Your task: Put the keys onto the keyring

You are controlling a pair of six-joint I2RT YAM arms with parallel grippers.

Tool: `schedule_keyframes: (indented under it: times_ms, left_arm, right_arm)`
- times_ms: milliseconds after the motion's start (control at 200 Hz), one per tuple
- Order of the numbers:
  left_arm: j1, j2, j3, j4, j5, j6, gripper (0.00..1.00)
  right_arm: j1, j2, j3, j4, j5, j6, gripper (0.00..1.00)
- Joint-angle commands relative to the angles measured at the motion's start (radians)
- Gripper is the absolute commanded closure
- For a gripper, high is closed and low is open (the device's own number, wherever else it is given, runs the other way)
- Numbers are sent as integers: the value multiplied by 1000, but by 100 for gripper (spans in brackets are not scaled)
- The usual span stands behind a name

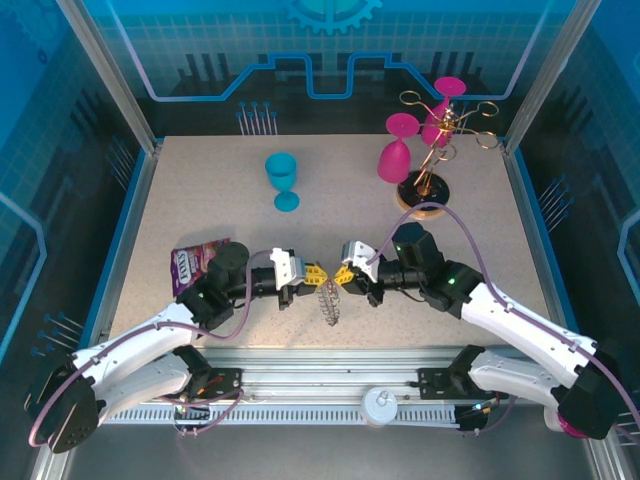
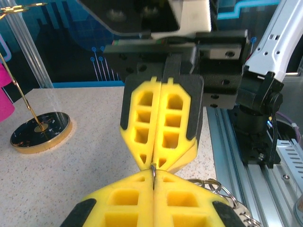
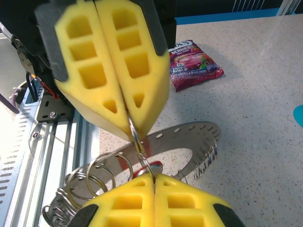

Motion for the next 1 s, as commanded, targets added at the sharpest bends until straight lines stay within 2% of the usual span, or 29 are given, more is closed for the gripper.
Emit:
schedule_keyframes:
  times_ms: [0, 175, 295, 440, 570, 781, 991]
  left_arm:
    - [-6, 15, 11, 149, 52, -58, 100]
    - [-6, 58, 14, 182, 53, -60, 100]
    - [-5, 61, -4, 191, 39, -56, 100]
    - [-5, 70, -14, 207, 44, -67, 100]
    - [-5, 74, -11, 212, 49, -70, 100]
    - [-4, 79, -8, 220, 57, -81, 100]
    - [-4, 78, -8, 222, 59, -86, 100]
  right_arm:
    - [-13, 30, 11, -49, -25, 17, 100]
    - [-11, 0, 26, -9, -30, 37, 100]
    - [-21, -59, 10, 1, 19, 30, 82]
    - [-27, -110, -26, 27, 51, -7, 77]
    - [-26, -101, -24, 36, -22, -11, 74]
    - [-9, -55, -8, 106, -80, 13, 74]
    - [-9, -12, 5, 147, -88, 21, 85]
